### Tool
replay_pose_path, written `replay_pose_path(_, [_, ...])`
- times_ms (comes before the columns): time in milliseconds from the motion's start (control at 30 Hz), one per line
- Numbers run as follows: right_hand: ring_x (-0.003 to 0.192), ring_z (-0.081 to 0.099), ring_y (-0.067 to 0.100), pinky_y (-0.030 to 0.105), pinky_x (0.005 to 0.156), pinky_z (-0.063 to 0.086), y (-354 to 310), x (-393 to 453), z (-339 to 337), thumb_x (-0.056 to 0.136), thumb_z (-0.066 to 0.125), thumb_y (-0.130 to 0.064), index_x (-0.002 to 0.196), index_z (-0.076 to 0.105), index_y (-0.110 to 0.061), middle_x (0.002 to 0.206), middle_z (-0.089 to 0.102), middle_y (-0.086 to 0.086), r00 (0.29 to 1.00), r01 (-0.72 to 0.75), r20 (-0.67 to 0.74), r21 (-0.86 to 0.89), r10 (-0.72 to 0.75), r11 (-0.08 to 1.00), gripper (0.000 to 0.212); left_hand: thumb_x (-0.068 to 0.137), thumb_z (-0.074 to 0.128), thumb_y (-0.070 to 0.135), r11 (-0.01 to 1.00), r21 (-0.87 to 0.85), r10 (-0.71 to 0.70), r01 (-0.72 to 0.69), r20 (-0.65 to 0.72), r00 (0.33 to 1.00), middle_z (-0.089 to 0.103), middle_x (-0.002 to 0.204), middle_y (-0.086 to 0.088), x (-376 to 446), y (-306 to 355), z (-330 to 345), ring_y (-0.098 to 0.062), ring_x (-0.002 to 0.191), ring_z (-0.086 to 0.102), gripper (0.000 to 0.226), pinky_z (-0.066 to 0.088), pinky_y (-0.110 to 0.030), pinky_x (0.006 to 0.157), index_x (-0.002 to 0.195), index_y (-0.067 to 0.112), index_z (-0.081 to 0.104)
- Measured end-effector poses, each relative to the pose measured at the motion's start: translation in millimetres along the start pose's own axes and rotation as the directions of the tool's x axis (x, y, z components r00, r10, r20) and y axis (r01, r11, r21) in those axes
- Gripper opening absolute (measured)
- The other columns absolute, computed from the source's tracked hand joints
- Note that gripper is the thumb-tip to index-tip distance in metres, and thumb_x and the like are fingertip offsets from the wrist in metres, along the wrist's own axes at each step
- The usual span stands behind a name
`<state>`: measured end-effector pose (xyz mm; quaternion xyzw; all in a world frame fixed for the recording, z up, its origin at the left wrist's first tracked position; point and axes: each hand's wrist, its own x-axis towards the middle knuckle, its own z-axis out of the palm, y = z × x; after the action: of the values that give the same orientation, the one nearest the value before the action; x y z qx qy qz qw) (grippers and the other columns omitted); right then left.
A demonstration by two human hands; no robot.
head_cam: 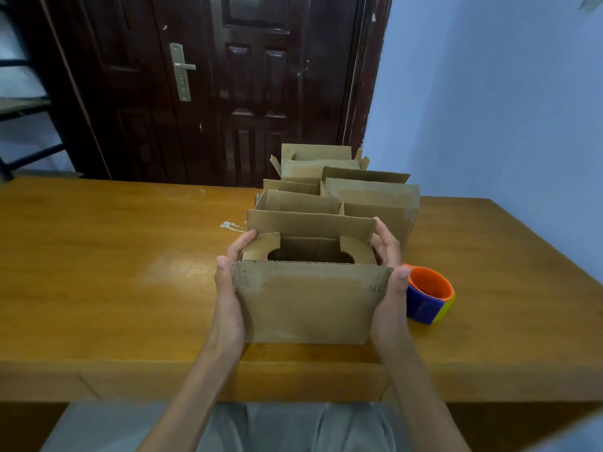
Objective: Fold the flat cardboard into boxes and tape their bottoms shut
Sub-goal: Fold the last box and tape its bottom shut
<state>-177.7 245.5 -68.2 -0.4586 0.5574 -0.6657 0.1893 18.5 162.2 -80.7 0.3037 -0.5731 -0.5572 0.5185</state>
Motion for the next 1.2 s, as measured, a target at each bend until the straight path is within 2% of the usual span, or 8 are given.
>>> replay_pose_path(67, [0.140, 0.050, 0.005, 0.041, 0.114, 0.046, 1, 3, 1, 0.077, 0.033, -0.100, 0.147, 0.046, -0.051, 0.151, 0.052, -0.021, 0.999, 0.020, -0.040, -0.006, -0.020, 1.000, 0.086, 0.075, 0.034, 0.101, 1.000, 0.009, 0.029, -0.029, 0.000, 1.000, 0.061, 0.146, -0.004, -1, -2, 0, -0.026, 0.128, 0.063, 0.102, 0.059, -0.037, 0.094, 0.154, 0.039, 0.045])
replay_pose_path(167, [0.129, 0.060, 0.017, 0.047, 0.105, 0.052, -1, 7, 1, 0.100, 0.050, -0.042, 0.126, 0.060, -0.026, 0.133, 0.066, -0.008, 0.994, 0.082, -0.074, 0.010, -0.081, 0.997, 0.033, 0.070, 0.035, 0.104, 0.996, 0.054, 0.077, -0.075, -0.037, 0.996, 0.051, 0.148, 0.033, -2, 0, 3, 0.003, 0.133, 0.053, 0.105, 0.053, -0.019, 0.097, 0.160, 0.048, 0.030])
replay_pose_path(233, [0.126, 0.060, 0.018, 0.040, 0.101, 0.049, -2, 8, 0, 0.098, 0.046, -0.021, 0.107, 0.065, -0.012, 0.129, 0.069, -0.006, 0.993, 0.098, -0.068, 0.011, -0.097, 0.995, 0.022, 0.079, 0.043, 0.093, 0.988, 0.113, 0.103, -0.100, -0.018, 0.995, 0.044, 0.151, 0.035, 2, 3, 3, 0.006, 0.134, 0.048, 0.086, 0.050, -0.023, 0.098, 0.155, 0.054, 0.034])
replay_pose_path(367, [0.133, 0.056, 0.011, 0.038, 0.107, 0.044, -4, 9, -2, 0.093, 0.043, -0.017, 0.096, 0.069, -0.012, 0.137, 0.066, -0.015, 1.000, 0.006, -0.027, 0.013, -0.006, 1.000, 0.026, 0.087, 0.049, 0.049, 0.982, 0.152, 0.103, -0.114, 0.076, 0.992, 0.051, 0.153, 0.019, 13, 3, -5, -0.010, 0.138, 0.049, 0.045, 0.043, -0.047, 0.106, 0.125, 0.033, 0.066])
replay_pose_path(500, [0.122, 0.060, 0.004, 0.032, 0.096, 0.052, -18, 7, -6, 0.100, 0.042, -0.005, 0.124, 0.069, -0.041, 0.133, 0.064, -0.024, 0.981, -0.195, 0.023, 0.103, 0.194, 0.975, 0.051, 0.084, 0.047, 0.031, 0.992, 0.097, 0.075, -0.079, 0.040, 0.996, 0.063, 0.135, 0.012, 13, -1, -2, -0.014, 0.121, 0.058, 0.035, 0.042, -0.044, 0.092, 0.112, 0.026, 0.067])
replay_pose_path(700, [0.114, 0.060, 0.020, 0.037, 0.089, 0.050, -28, 8, -15, 0.104, 0.043, -0.010, 0.125, 0.067, -0.049, 0.120, 0.067, -0.020, 0.953, -0.285, 0.101, -0.010, 0.285, 0.958, 0.050, 0.091, 0.039, 0.043, 0.970, 0.179, 0.162, -0.164, 0.026, 0.986, 0.065, 0.120, 0.012, 8, -2, 3, -0.007, 0.106, 0.059, 0.043, 0.045, -0.018, 0.084, 0.120, 0.023, 0.064])
replay_pose_path(967, [0.107, 0.057, -0.017, 0.012, 0.086, 0.047, -24, 0, 3, 0.106, 0.045, -0.005, 0.085, 0.078, -0.053, 0.131, 0.062, -0.032, 0.966, -0.252, -0.056, 0.032, 0.254, 0.967, 0.062, 0.090, 0.046, 0.043, 0.922, 0.272, 0.270, -0.277, 0.061, 0.961, 0.060, 0.115, 0.000, 9, -2, -4, -0.019, 0.104, 0.056, 0.042, 0.045, -0.028, 0.082, 0.117, 0.017, 0.065])
replay_pose_path(1200, [0.125, 0.059, 0.010, 0.045, 0.109, 0.048, -26, -23, 2, 0.103, 0.041, -0.013, 0.108, 0.079, -0.036, 0.131, 0.066, -0.023, 0.949, -0.289, -0.071, 0.185, 0.306, 0.939, 0.044, 0.082, 0.046, 0.060, 0.777, 0.544, 0.202, -0.317, 0.262, 0.944, 0.054, 0.117, 0.010, 24, 80, 4, 0.000, 0.101, 0.053, 0.034, 0.041, -0.017, 0.073, 0.105, 0.041, 0.062])
